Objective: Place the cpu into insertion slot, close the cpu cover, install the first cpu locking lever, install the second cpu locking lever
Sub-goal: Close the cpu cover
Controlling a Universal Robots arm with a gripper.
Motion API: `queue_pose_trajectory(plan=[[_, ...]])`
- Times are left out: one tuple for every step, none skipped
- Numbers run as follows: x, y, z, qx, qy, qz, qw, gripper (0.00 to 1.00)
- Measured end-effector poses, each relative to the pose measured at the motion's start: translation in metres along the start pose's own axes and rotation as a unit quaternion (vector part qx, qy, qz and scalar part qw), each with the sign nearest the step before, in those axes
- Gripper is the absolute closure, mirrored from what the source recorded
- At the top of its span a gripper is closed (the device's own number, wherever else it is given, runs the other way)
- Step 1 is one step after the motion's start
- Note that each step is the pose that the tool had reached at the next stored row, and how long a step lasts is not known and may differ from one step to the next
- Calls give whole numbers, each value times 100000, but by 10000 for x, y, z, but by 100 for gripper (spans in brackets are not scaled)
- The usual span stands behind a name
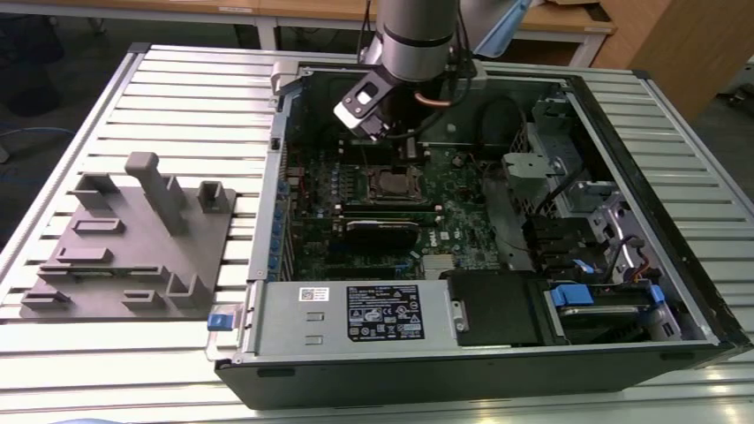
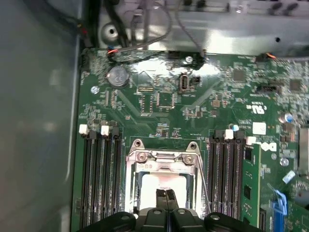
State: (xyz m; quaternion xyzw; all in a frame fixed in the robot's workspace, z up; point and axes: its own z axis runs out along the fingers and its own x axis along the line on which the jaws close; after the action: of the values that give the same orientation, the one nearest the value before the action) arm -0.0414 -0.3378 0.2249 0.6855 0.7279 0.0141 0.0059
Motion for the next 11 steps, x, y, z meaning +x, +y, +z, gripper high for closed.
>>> queue_pose_trajectory(plan=[[0, 0, 1, 10, 24, -901, 99996, 89], [0, 0, 2, 21, 49, -1801, 99984, 89], [0, 0, 3, 33, 70, -2694, 99964, 89], [0, 0, 4, 43, 96, -3599, 99935, 89], [-1, 0, 5, 52, 119, -4494, 99899, 89], [0, 0, 5, 65, 143, -5384, 99855, 89], [0, 0, 6, 77, 165, -6312, 99800, 89], [0, 0, 7, 81, 195, -7095, 99748, 89], [0, 0, 7, 83, 214, -7667, 99705, 89], [0, 0, 7, 82, 220, -7791, 99696, 89], [0, 0, 7, 85, 219, -7797, 99695, 89]])
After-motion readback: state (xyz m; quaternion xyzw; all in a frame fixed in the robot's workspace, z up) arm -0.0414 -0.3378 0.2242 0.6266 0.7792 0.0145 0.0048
